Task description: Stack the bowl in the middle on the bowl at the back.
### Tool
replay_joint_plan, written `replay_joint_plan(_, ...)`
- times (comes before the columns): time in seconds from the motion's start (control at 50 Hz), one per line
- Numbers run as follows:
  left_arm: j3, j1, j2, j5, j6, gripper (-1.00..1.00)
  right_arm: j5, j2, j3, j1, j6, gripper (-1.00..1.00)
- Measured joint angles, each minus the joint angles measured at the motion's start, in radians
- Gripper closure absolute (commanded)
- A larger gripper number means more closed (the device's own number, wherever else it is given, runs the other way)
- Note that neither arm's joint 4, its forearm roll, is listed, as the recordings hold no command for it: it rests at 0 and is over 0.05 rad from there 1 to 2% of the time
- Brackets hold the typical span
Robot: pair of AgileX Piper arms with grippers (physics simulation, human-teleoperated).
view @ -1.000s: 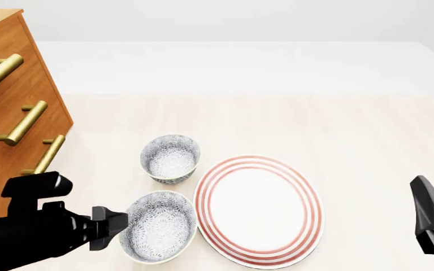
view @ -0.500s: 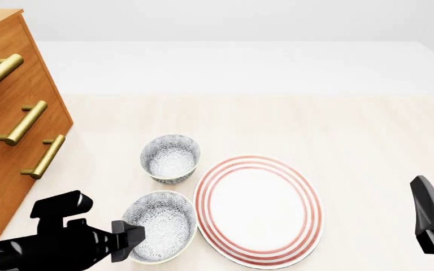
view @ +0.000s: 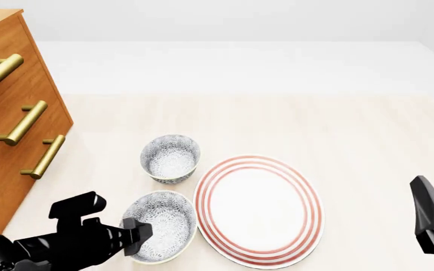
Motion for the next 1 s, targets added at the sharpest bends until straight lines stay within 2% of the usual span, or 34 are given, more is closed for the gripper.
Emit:
replay_joint_plan(0.02,0.001,0.0,0.005,-0.006,0.001,-1.0,0.001,-0.001,0.0,0.0,0.0,-1.0)
replay_joint_plan(0.04,0.001,0.0,0.01,-0.011,0.002,1.0,0.001,-0.001,0.0,0.0,0.0,-1.0)
replay_joint_plan(0.3,-0.003,0.006,0.004,-0.011,0.017,1.0,0.014,-0.015,0.001,0.0,0.0,-1.0)
replay_joint_plan(0.44,-0.018,0.021,-0.074,0.074,0.034,1.0,0.02,-0.02,0.001,0.0,0.0,-1.0)
replay_joint_plan(0.8,-0.16,0.023,-0.411,0.498,0.08,1.0,0.026,-0.024,0.001,0.001,-0.004,-1.0)
replay_joint_plan(0.88,-0.213,-0.002,-0.482,0.625,0.092,1.0,0.022,-0.02,0.001,0.002,-0.005,-1.0)
replay_joint_plan(1.0,-0.321,-0.055,-0.602,0.876,0.113,1.0,0.026,-0.024,0.0,0.002,-0.006,-1.0)
